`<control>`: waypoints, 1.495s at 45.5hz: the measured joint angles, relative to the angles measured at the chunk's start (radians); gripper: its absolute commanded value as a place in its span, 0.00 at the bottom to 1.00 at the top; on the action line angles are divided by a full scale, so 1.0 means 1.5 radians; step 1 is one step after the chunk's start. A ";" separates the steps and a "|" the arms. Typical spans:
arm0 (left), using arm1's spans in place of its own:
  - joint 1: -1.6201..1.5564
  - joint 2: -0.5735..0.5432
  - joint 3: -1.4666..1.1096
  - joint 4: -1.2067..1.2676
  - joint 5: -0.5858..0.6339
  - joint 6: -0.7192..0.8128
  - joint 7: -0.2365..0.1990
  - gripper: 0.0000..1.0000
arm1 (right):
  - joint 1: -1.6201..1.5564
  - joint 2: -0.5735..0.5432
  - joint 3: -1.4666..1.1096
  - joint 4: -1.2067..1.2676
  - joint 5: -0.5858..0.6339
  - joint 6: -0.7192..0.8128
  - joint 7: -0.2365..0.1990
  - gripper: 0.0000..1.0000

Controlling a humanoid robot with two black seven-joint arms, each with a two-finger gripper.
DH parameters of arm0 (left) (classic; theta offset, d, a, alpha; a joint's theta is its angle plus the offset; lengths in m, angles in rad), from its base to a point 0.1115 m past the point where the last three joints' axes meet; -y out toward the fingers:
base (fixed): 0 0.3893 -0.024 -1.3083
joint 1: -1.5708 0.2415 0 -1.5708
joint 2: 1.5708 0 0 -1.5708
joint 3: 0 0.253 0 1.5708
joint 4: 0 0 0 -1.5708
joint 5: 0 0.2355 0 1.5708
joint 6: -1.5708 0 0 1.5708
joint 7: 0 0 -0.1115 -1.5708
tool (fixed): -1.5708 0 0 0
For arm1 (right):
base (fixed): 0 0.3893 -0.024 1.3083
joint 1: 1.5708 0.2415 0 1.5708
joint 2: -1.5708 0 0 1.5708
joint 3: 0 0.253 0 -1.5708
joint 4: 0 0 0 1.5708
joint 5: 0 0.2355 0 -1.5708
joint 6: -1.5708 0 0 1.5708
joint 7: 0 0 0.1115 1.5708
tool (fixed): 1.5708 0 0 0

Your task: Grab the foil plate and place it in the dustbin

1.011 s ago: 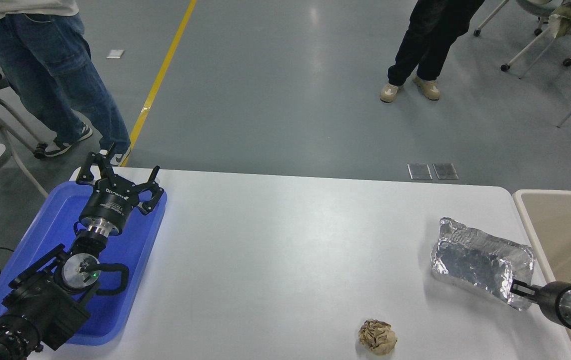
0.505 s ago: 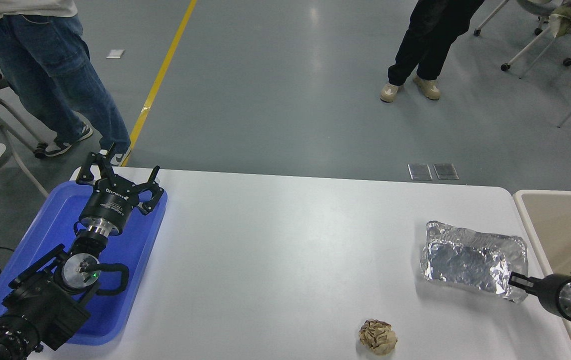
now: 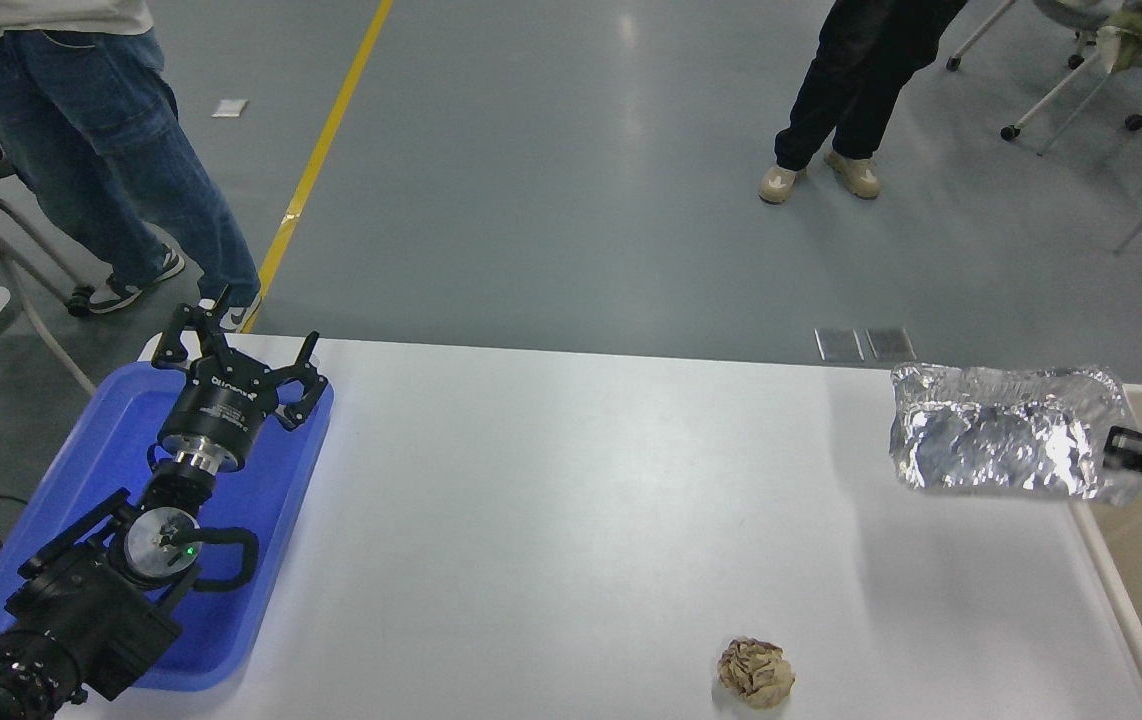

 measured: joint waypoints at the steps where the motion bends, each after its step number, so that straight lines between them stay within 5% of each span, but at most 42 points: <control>1: 0.000 0.000 0.000 0.000 0.000 0.000 0.000 1.00 | 0.023 -0.001 -0.010 0.006 -0.002 0.013 0.000 0.00; 36: 0.000 0.000 0.000 0.000 0.000 0.000 0.000 1.00 | 0.391 0.003 -0.147 0.069 -0.045 0.242 -0.005 0.00; 55: 0.000 0.000 0.000 0.000 0.000 0.000 0.000 1.00 | 0.327 -0.008 -0.146 0.045 -0.029 0.178 -0.008 0.00; 68: 0.000 0.000 0.000 0.000 0.000 0.000 0.000 1.00 | 0.140 -0.015 -0.147 -0.077 0.086 0.100 -0.010 0.00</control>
